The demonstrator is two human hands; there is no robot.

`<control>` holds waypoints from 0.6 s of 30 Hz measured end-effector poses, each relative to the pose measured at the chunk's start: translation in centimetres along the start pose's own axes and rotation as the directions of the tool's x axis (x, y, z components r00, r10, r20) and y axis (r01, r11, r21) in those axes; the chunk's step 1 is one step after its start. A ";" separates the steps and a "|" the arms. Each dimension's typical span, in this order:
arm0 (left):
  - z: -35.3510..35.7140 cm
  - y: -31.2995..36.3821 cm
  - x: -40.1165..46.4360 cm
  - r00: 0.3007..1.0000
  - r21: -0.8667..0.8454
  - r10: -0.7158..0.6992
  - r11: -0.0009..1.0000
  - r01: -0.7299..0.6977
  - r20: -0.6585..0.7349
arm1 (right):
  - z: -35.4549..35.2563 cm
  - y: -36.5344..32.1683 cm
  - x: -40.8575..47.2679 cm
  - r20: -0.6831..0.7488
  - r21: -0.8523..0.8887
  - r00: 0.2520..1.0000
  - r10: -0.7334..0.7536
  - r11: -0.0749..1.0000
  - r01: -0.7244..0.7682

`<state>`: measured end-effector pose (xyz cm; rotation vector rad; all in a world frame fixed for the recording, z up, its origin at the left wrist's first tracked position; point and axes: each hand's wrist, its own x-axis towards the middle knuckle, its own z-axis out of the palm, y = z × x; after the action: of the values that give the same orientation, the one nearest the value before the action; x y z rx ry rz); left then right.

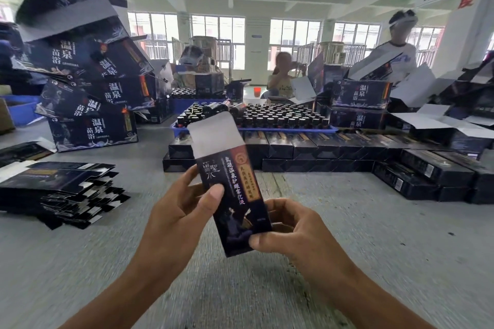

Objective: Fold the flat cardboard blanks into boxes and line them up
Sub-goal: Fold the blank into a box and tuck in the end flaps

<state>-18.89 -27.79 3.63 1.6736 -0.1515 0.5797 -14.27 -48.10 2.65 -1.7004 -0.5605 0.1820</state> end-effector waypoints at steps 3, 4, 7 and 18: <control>-0.3 0.1 0.0 0.999 -0.013 0.007 1.000 -0.006 0.040 | 0.0 -0.1 0.0 0.006 -0.014 1.000 -0.008 1.000 0.008; -0.4 0.0 0.0 0.999 -0.007 -0.004 1.000 0.005 0.050 | 0.0 -0.1 -0.1 0.006 -0.006 1.000 -0.014 1.000 0.014; -0.3 -0.4 -0.3 0.994 0.015 -0.034 0.999 0.032 0.102 | -0.3 -0.1 0.0 -0.044 0.023 0.998 -0.040 0.999 0.041; 0.1 -1.3 -0.3 0.976 0.044 -0.103 0.994 0.097 0.193 | -1.1 0.1 0.6 -0.062 0.127 0.998 -0.027 0.991 0.035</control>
<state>-18.63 -27.70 2.36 1.7592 -0.1986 0.3435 -13.27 -48.75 2.92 -1.5670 -0.5193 0.1408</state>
